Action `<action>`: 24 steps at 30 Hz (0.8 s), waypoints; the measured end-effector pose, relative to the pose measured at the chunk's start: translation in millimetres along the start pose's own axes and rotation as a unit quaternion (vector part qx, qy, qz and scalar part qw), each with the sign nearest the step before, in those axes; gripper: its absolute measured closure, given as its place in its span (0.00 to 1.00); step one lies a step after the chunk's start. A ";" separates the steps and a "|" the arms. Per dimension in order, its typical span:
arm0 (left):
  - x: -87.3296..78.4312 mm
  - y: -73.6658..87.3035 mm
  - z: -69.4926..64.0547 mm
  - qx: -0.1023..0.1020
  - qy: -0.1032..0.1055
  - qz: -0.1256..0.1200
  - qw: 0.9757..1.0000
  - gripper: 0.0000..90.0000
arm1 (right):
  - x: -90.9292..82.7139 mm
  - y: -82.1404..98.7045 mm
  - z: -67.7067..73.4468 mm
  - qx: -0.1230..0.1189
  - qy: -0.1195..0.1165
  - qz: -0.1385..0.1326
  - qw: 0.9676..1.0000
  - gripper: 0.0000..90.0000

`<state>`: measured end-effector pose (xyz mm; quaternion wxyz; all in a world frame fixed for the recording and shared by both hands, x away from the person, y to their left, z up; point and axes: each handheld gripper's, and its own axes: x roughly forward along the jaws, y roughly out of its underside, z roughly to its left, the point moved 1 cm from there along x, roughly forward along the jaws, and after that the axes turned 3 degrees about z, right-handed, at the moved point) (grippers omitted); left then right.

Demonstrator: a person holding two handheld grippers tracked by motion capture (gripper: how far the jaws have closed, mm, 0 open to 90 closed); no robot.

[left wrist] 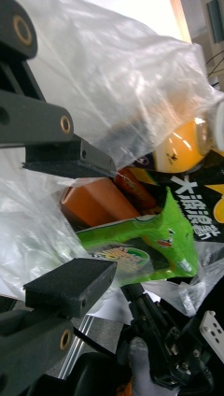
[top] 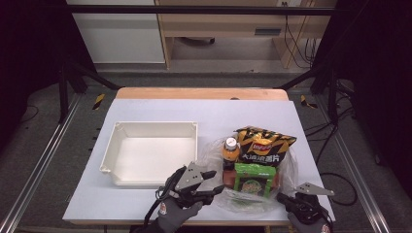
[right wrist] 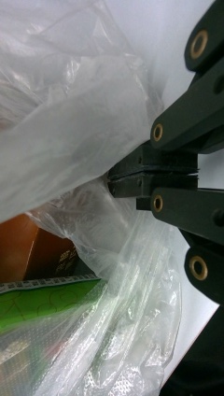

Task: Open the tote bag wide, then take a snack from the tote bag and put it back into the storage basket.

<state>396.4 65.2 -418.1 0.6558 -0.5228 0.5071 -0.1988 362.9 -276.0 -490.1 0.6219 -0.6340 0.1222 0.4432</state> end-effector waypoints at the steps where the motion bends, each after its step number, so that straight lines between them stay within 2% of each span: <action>1: 1.2 -1.9 -0.6 0.001 0.001 -0.002 1.000 0.50 | 0.0 0.1 0.1 0.001 0.000 0.000 1.000 0.99; 7: 12.5 -10.4 -8.3 0.004 0.017 -0.010 1.000 0.48 | 0.0 0.3 0.2 0.000 0.002 0.000 1.000 0.99; 13: 26.7 -14.9 -11.7 0.004 0.027 -0.005 1.000 0.48 | 0.1 0.2 0.0 -0.001 0.002 0.000 1.000 1.00; 24: 46.9 -22.0 -15.4 0.014 0.029 0.021 0.999 0.48 | -0.1 0.5 0.0 0.000 0.000 0.000 1.000 0.99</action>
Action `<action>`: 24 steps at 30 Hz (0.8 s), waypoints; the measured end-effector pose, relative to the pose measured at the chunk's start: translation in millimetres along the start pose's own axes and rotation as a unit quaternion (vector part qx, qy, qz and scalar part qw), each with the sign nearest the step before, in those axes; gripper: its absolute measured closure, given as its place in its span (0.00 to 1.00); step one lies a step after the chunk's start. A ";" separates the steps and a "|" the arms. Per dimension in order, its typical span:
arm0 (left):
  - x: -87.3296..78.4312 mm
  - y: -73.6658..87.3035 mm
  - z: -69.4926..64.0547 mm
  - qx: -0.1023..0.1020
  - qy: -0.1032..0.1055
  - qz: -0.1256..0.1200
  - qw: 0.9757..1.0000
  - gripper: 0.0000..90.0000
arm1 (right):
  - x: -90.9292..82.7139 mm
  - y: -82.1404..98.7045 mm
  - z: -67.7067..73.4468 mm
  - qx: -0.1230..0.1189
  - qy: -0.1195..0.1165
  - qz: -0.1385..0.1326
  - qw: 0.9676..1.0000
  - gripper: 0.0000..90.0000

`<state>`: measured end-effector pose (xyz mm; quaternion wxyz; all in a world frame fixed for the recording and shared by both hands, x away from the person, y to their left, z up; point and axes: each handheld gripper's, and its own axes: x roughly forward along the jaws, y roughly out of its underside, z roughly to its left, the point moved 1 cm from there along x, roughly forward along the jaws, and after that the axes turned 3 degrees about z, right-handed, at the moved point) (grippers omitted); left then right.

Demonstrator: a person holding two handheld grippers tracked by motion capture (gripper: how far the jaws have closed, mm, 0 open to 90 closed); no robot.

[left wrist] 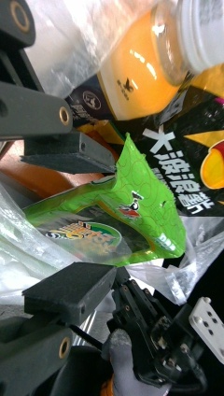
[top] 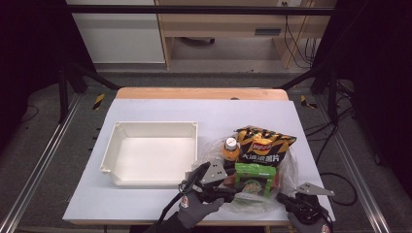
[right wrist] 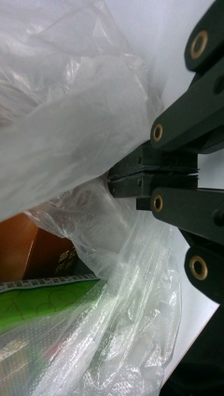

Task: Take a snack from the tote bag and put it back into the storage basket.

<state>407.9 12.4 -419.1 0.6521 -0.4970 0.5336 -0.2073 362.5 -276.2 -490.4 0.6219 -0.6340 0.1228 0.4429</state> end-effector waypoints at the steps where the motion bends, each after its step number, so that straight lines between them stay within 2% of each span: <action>1: 2.0 -0.2 0.2 -0.001 0.001 0.002 1.000 0.48 | 0.0 0.1 0.1 -0.001 0.000 0.000 1.000 0.99; 6: 10.4 -2.3 2.4 -0.005 0.001 0.014 1.000 0.49 | -0.2 0.4 -0.6 -0.002 -0.001 -0.001 1.000 0.99; 14: 20.5 -10.3 7.7 -0.009 0.000 0.018 1.000 0.52 | -0.2 0.4 -0.5 0.002 -0.003 -0.001 1.000 0.99; 18: 26.4 -9.3 10.0 -0.014 -0.002 0.025 1.000 0.56 | -0.2 0.4 -0.6 0.001 -0.003 -0.001 1.000 0.99; 22: 31.1 -7.0 10.2 -0.019 0.005 0.033 0.999 0.66 | -0.2 0.5 -0.6 -0.001 -0.002 -0.001 1.000 0.99; 24: 31.8 -6.6 9.4 -0.019 0.001 0.035 0.999 0.68 | -0.2 0.4 -0.6 0.001 -0.004 -0.001 1.000 0.99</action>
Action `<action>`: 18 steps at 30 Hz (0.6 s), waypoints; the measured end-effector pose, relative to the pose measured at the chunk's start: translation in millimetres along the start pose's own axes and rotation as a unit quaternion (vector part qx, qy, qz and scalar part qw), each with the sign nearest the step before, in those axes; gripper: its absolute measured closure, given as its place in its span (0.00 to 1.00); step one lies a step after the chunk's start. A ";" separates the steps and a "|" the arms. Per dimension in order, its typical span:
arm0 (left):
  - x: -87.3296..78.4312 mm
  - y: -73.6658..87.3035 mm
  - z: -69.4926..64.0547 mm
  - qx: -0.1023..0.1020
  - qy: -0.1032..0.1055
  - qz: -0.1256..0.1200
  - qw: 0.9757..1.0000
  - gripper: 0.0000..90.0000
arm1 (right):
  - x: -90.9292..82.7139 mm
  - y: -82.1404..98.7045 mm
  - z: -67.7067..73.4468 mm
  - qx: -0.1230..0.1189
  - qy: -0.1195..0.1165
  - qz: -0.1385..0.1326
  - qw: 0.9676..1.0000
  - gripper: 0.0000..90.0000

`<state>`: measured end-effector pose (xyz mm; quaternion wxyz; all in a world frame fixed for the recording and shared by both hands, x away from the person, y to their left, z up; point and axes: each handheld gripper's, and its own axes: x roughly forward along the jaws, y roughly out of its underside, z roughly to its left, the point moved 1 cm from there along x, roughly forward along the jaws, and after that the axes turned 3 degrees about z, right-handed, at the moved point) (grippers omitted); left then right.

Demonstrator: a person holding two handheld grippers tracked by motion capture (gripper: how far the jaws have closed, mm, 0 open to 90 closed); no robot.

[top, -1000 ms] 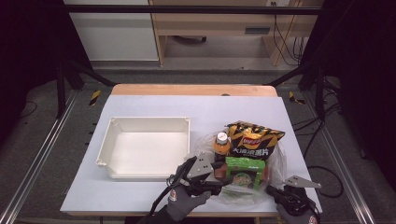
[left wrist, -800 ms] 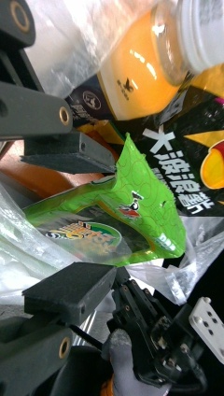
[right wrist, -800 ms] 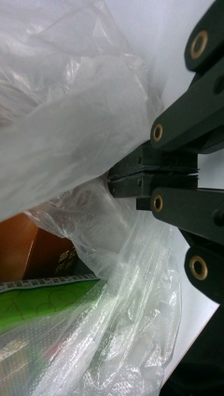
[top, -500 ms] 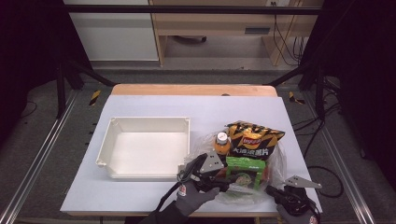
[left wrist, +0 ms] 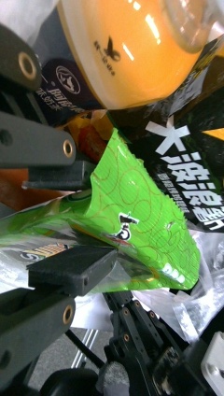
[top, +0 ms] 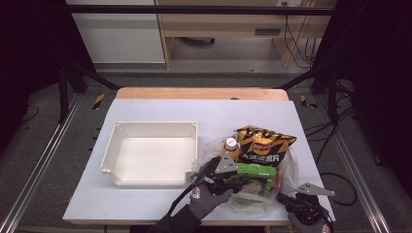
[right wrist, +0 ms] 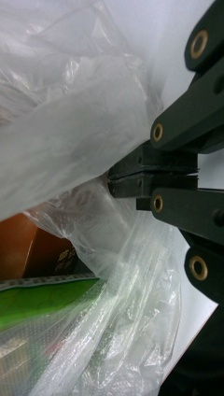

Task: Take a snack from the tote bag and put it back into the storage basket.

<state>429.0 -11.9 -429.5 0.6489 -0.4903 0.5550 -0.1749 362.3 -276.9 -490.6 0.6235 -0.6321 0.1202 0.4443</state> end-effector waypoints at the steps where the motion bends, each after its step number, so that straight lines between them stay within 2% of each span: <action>1: -0.7 -0.2 0.0 -0.002 0.001 0.001 1.000 0.70 | 0.0 0.0 0.0 0.000 0.000 0.000 1.000 0.99; 8: -10.2 -0.6 -2.4 -0.007 0.010 0.005 1.000 0.80 | -0.1 0.1 -0.1 -0.003 0.002 0.001 1.000 0.99; 13: -17.7 -1.7 -7.7 -0.001 0.014 -0.008 1.000 0.83 | -0.1 0.0 0.1 -0.003 0.002 0.001 1.000 0.99; 18: -33.9 -7.6 -12.4 0.006 0.015 -0.037 0.999 0.83 | -0.1 0.0 0.0 -0.003 0.002 0.001 1.000 0.99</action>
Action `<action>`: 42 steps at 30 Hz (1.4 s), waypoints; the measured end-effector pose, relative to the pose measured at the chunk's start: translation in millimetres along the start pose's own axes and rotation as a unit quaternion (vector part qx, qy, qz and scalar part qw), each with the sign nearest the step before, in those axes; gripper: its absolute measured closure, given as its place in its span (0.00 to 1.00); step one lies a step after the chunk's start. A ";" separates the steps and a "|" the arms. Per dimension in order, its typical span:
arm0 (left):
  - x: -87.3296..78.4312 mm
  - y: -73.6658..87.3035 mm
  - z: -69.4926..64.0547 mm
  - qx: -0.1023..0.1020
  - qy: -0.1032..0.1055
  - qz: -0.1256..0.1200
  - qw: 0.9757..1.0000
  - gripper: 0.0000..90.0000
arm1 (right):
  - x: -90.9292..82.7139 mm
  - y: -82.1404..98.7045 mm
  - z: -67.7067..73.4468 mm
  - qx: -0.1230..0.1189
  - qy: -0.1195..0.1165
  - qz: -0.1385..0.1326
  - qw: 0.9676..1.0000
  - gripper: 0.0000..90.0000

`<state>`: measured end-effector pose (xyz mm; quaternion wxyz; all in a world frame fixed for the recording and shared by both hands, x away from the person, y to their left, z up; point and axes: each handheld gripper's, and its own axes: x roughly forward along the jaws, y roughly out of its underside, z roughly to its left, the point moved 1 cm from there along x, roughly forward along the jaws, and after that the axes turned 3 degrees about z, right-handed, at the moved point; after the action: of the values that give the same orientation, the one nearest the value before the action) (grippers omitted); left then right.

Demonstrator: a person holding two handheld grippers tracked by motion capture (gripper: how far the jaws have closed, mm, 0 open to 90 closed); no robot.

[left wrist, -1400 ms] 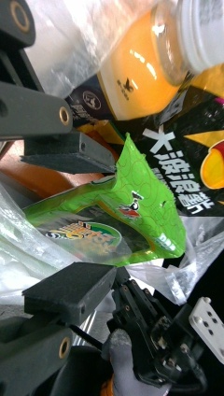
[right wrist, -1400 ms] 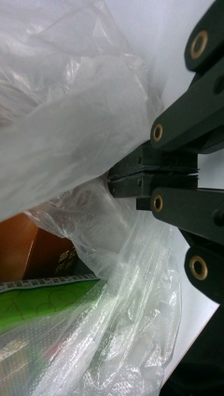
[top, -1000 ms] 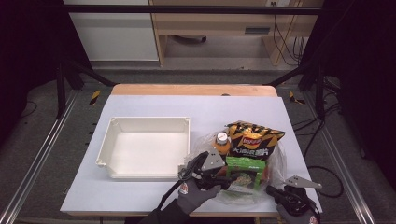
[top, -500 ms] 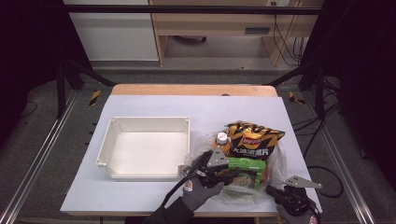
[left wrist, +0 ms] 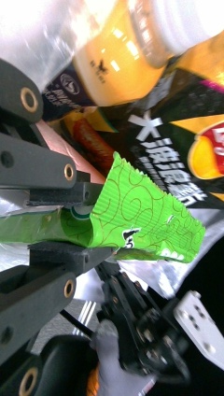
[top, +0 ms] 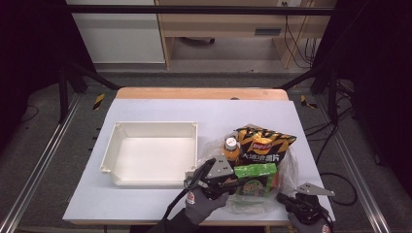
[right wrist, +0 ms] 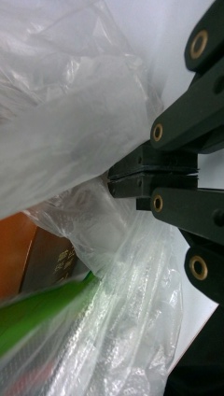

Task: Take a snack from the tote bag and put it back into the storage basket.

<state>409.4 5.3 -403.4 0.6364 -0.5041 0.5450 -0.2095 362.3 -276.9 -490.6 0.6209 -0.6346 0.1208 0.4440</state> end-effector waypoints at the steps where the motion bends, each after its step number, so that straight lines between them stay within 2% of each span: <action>1: -2.7 -1.7 -0.6 0.001 0.001 -0.005 1.000 0.83 | 0.0 0.0 0.1 0.001 -0.001 0.000 1.000 0.99; 7: -17.0 -14.8 -4.1 0.015 0.005 -0.032 0.999 0.83 | 0.0 -0.1 0.1 0.001 -0.001 0.000 1.000 0.99; 14: -38.9 -33.3 -9.2 0.031 0.007 -0.065 0.997 0.83 | 0.0 0.0 0.0 0.000 0.000 0.000 1.000 0.99; 19: -53.8 -46.3 -9.7 0.037 0.009 -0.078 0.996 0.83 | 0.0 0.0 0.0 0.001 0.000 0.000 1.000 0.99; 25: -74.6 -60.4 -8.2 0.046 0.003 -0.096 0.994 0.83 | 0.1 0.1 0.1 0.001 0.000 0.001 1.000 0.99; 34: -103.0 -68.4 5.3 0.051 -0.012 -0.104 0.993 0.83 | 0.1 0.0 0.1 0.001 0.000 0.001 1.000 0.99; 42: -126.3 -67.5 25.8 0.050 -0.037 -0.103 0.993 0.83 | 0.2 -0.1 0.2 0.003 0.000 0.000 1.000 0.99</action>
<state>411.7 91.8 -286.4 0.6552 -0.5328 0.4553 -0.2820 362.3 -276.6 -490.6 0.6230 -0.6323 0.1222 0.4439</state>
